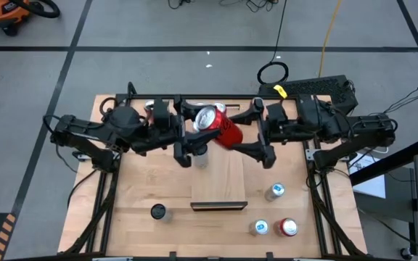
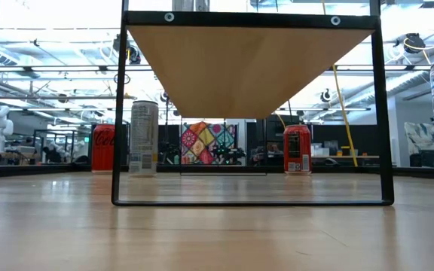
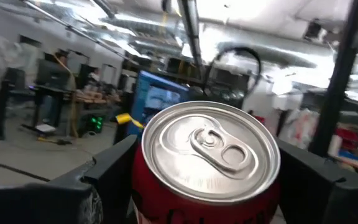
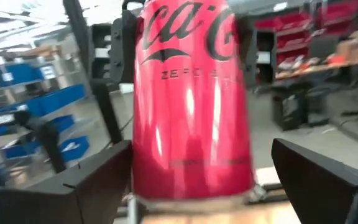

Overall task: Place canned beverage on shelf
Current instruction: Put the bottom left red soda can on the shelf

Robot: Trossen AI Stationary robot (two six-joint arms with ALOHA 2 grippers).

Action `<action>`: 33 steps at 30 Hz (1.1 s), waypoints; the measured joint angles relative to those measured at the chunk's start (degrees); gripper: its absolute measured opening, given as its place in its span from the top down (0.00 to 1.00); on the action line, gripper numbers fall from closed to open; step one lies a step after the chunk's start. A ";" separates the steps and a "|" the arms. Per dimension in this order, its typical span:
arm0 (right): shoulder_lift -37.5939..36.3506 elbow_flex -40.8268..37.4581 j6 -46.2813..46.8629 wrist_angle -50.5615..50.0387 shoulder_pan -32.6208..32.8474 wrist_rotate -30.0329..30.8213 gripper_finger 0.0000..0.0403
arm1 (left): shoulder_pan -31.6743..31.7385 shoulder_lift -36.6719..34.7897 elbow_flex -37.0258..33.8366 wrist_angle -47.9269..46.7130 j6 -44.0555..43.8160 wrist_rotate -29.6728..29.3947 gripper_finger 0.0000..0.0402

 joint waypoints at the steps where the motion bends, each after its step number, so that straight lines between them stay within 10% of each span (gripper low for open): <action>1: -0.31 0.00 0.82 -1.21 0.00 -0.99 0.10 | -0.33 -0.19 0.00 -0.99 0.00 0.13 0.25; 10: -3.58 0.00 6.59 -10.59 1.40 -10.25 0.10 | -3.65 -2.21 0.02 -8.45 -0.28 0.27 0.25; 33: -11.16 -0.02 16.27 -15.77 7.52 -9.64 0.10 | -7.66 -2.76 -6.05 -23.96 -9.51 -0.97 0.25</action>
